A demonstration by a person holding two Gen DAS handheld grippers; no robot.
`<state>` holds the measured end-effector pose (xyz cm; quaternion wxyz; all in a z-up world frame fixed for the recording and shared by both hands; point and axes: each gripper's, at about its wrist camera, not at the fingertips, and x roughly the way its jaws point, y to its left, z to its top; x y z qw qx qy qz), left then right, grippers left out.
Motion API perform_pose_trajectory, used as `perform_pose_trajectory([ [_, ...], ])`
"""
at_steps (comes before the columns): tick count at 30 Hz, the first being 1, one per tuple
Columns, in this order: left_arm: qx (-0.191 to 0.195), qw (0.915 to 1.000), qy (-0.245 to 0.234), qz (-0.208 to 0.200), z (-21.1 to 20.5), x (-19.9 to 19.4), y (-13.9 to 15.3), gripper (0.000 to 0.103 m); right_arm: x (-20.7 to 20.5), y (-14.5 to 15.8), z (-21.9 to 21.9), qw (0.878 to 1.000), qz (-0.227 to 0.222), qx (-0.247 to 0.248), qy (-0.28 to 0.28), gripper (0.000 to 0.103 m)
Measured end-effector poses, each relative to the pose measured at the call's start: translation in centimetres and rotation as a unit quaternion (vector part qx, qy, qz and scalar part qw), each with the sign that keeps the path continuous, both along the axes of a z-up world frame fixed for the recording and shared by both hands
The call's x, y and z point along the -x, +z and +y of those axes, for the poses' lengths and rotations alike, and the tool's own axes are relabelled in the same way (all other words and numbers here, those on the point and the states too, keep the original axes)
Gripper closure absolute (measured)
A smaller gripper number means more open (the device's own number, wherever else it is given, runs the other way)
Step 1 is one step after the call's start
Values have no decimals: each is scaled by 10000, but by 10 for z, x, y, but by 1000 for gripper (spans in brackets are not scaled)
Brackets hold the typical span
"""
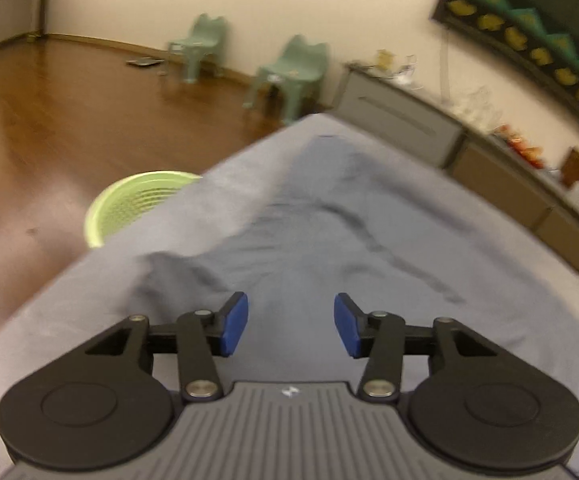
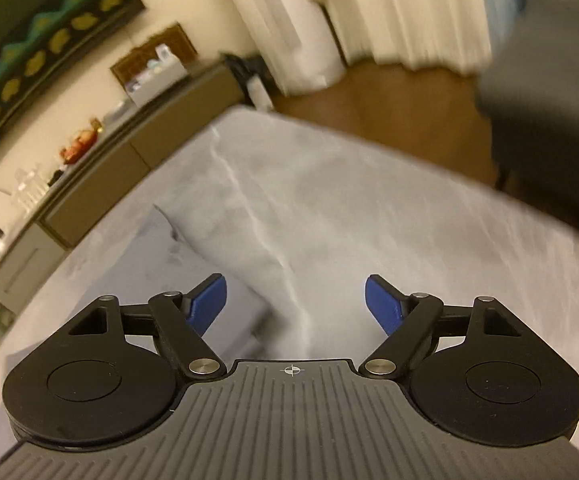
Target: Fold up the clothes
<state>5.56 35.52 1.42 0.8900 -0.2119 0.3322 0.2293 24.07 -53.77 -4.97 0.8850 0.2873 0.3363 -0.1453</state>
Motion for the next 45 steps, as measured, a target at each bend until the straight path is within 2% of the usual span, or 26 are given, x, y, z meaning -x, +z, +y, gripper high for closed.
perform_pose_trajectory([
  [4,-95,9987,-500,64,-38,-31,3,53,-5,-11,17,9989,121,-62,457,23],
  [6,-224,9970,-717,167,-55,-44,0,53,-10,-11,28,9986,133,-55,514,23],
  [8,-349,9952,-876,261,-67,-52,-4,53,-16,-12,38,9981,87,-321,513,24],
  [11,-404,9937,-976,364,-72,-58,-11,52,-27,-14,56,9986,133,-185,486,30],
  [12,-406,9937,-972,374,-71,-58,-11,52,-31,-14,62,9987,163,-63,474,33],
  [13,-412,9937,-970,378,-70,-58,-12,52,-36,-14,68,9987,204,85,450,50],
  [14,-419,9937,-967,381,-69,-58,-12,52,-38,-14,72,9985,238,180,452,62],
  [15,-424,9937,-969,377,-68,-58,-11,52,-40,-15,72,9986,242,161,445,81],
  [16,-428,9937,-973,369,-67,-57,-10,52,-43,-17,72,9986,243,143,437,87],
  [18,-431,9936,-989,339,-65,-55,-8,52,-43,-16,76,9990,182,130,397,92],
  [21,-422,9933,-1043,244,-64,-54,-4,52,-41,-5,84,9984,-130,370,408,95],
  [23,-425,9929,-1100,173,-65,-53,-1,52,-37,9,97,9952,-394,749,486,95],
  [24,-424,9927,-1124,141,-65,-53,1,52,-32,24,116,9878,-603,1259,685,96],
  [25,-418,9926,-1139,108,-65,-53,2,52,-24,39,141,9749,-862,1770,1037,96],
  [26,-405,9926,-1142,79,-64,-52,3,52,-12,50,171,9567,-1115,2194,1551,96],
  [27,-389,9927,-1138,51,-62,-52,4,52,0,60,200,9335,-1344,2603,2070,96],
  [29,-321,9932,-1119,19,-60,-52,4,51,30,59,263,8749,-1471,3300,3226,96],
  [30,-304,9933,-1114,27,-59,-53,4,51,40,50,283,8569,-1355,3443,3590,96],
  [33,-296,9925,-1181,108,-64,-56,0,51,49,11,321,8175,-783,3875,4187,96],
  [36,-355,9902,-1337,194,-76,-59,-4,51,48,-6,331,8029,-562,4027,4358,96],
  [38,-405,9883,-1449,254,-83,-62,-7,51,47,-4,330,8022,-532,4054,4351,96],
  [42,-457,9824,-1760,427,-101,-70,-17,50,44,-7,330,7825,-145,4249,4549,96],
  [45,-705,9771,-1871,726,-114,-78,-30,50,43,-11,323,7904,-158,4198,4459,89],
])
